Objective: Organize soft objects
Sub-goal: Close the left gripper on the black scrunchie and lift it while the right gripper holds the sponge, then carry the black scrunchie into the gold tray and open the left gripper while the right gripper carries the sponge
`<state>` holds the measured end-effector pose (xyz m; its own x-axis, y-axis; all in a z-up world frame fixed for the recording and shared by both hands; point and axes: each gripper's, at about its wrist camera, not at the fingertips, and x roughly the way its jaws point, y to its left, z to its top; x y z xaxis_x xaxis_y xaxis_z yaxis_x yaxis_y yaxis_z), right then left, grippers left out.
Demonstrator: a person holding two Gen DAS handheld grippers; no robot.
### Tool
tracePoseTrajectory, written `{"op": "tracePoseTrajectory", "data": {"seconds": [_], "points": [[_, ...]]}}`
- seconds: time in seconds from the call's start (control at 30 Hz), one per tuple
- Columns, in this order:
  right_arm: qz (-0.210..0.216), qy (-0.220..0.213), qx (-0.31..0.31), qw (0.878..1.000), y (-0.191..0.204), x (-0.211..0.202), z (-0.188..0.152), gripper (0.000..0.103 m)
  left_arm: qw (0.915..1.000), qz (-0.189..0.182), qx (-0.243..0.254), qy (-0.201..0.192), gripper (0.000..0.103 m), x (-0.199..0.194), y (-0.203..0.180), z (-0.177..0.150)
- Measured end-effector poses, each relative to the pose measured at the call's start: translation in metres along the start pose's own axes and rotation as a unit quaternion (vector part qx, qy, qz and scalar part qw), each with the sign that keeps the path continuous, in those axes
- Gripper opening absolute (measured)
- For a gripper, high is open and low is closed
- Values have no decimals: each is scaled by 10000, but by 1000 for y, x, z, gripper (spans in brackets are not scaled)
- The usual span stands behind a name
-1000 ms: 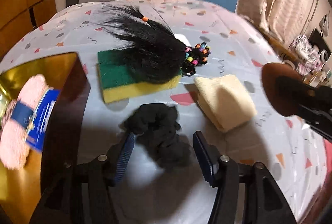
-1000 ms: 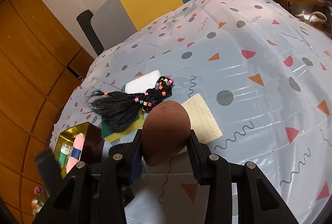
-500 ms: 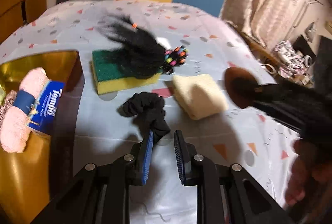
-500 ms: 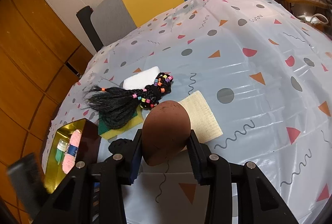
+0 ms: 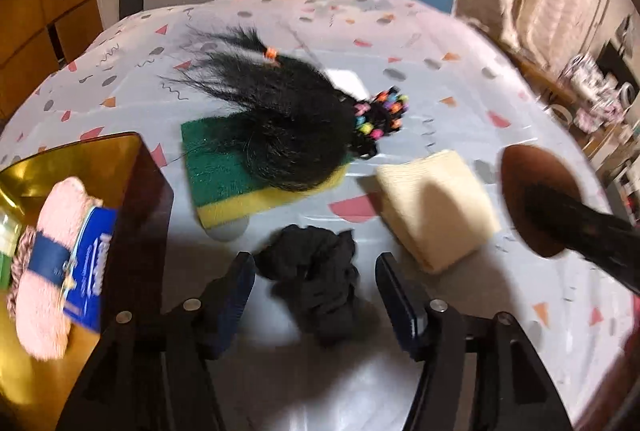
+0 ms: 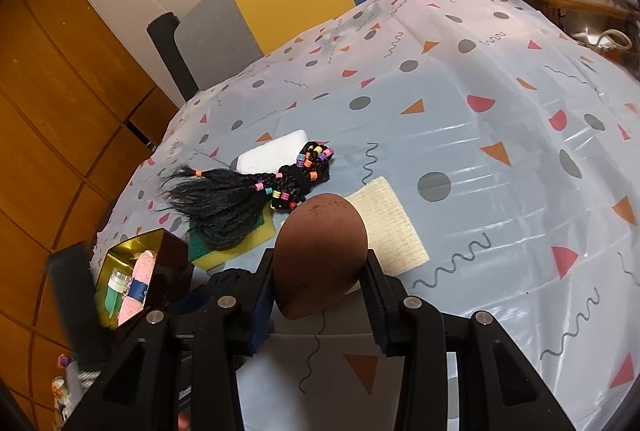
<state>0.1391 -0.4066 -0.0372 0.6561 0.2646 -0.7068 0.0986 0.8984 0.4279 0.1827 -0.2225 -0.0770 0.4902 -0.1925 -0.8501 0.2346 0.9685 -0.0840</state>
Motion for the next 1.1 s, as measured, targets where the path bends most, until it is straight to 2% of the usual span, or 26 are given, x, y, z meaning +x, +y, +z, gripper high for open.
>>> {"op": "tracePoseTrajectory", "data": {"seconds": [0.07,0.1,0.13,0.17,0.23,0.5,0.7,0.9,1.1], "points": [[24,-19,14,10000,-1,0,1,41,9999,-47,-21,98,62,11,1,2],[40,-32,31,10000,-1,-1,2,41,10000,0,35,-7,57,9,1,2],[50,-34,58,10000,-2,-1,3,41,9999,38,75,-59,37,7,1,2],[64,-37,87,9999,-3,-1,4,41,10000,-29,64,-52,29,7,2,1],[86,-38,124,9999,-5,0,4,41,9998,-194,-29,-52,25,3,5,-2],[34,-1,61,10000,-3,2,2,41,9958,-827,-285,-281,24,-39,20,-26],[-81,57,-49,9999,-1,5,-2,41,9912,-1167,-401,-474,24,-76,35,-40],[-104,28,-240,9997,6,3,-6,41,9897,-1174,-318,-754,24,-113,59,-50],[-165,-130,-605,9979,19,-2,-10,41,9896,-972,-603,-874,24,-137,115,-56]]}}
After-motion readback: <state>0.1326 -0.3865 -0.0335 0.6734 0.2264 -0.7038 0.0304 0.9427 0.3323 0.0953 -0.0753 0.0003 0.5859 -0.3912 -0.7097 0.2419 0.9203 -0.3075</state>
